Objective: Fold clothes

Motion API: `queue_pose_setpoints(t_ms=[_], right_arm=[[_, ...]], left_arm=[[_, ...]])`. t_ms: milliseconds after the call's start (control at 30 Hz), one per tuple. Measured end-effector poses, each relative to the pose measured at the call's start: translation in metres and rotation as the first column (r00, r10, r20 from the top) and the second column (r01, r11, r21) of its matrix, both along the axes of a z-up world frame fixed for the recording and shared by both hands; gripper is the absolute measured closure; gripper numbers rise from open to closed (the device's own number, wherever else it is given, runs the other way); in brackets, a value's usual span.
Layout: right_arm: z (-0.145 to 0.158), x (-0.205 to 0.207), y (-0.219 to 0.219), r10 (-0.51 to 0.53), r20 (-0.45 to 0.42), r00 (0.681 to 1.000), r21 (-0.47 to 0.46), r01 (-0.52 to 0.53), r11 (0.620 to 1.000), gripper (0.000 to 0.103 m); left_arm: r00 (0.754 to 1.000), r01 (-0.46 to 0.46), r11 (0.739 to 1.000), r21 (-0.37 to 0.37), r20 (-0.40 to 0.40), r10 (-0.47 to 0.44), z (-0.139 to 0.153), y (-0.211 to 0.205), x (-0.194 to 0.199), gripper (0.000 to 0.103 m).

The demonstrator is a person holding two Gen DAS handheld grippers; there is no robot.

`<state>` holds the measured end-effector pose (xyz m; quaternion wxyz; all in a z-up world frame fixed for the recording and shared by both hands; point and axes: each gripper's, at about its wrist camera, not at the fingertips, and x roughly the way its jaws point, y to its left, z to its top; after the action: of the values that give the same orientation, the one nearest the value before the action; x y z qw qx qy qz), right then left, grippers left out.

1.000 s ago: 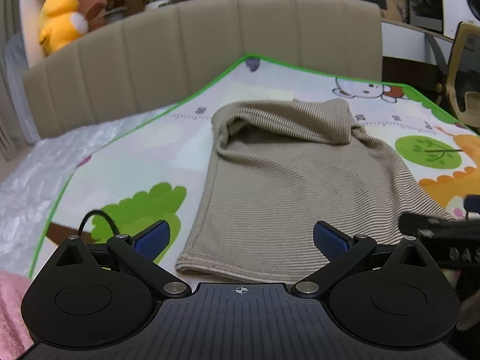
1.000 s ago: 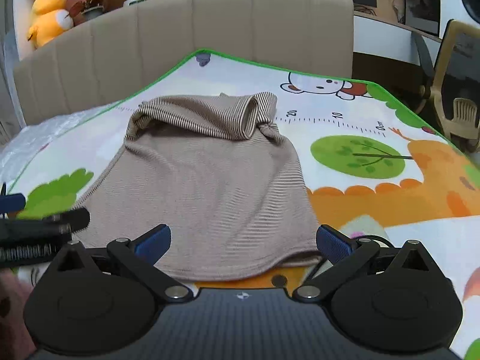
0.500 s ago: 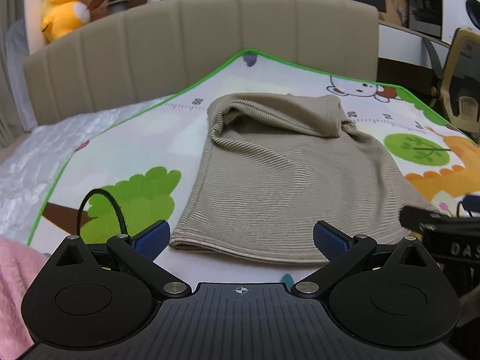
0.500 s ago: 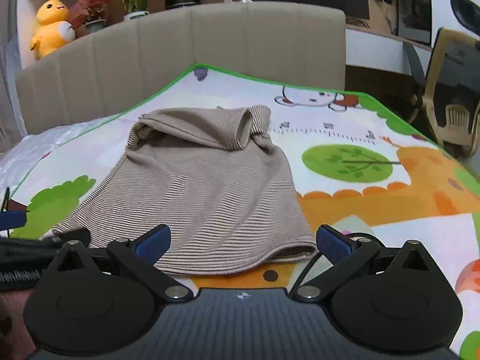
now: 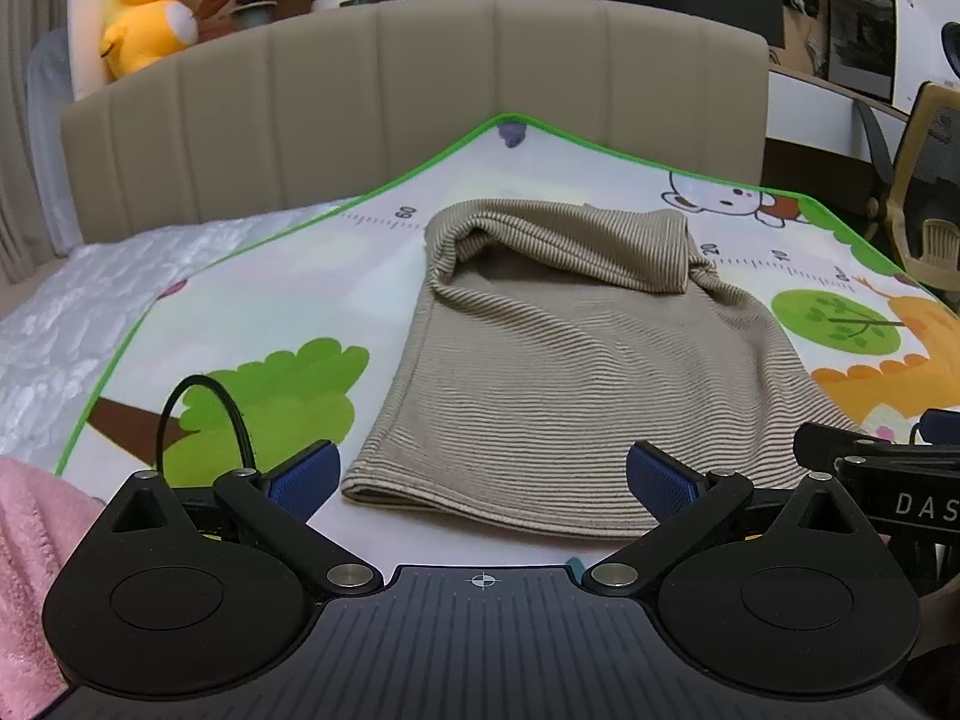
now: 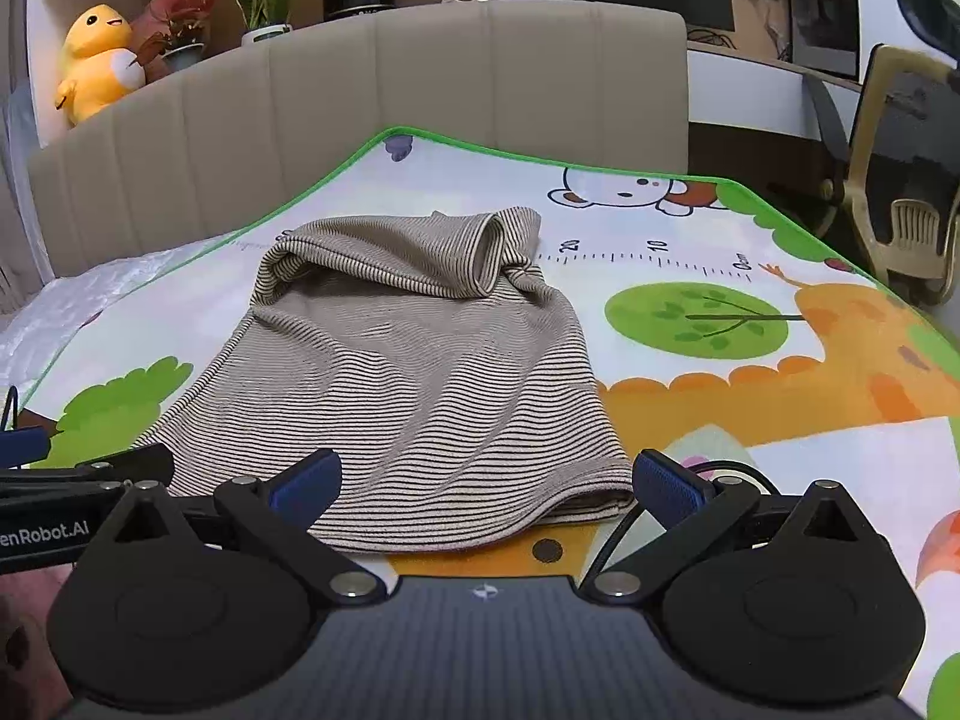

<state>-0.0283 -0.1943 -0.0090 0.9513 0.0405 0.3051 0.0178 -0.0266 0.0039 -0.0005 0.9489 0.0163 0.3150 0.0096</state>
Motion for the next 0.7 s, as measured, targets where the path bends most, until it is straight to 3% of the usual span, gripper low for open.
queue_pose_setpoints(t_ms=[700], right_arm=[[0.0019, -0.0021, 0.0029, 0.016, 0.005, 1.0, -0.01, -0.016, 1.0, 0.0]], left_arm=[[1.0, -0.009, 1.0, 0.002, 0.0, 0.009, -0.0007, -0.0002, -0.0022, 0.0]])
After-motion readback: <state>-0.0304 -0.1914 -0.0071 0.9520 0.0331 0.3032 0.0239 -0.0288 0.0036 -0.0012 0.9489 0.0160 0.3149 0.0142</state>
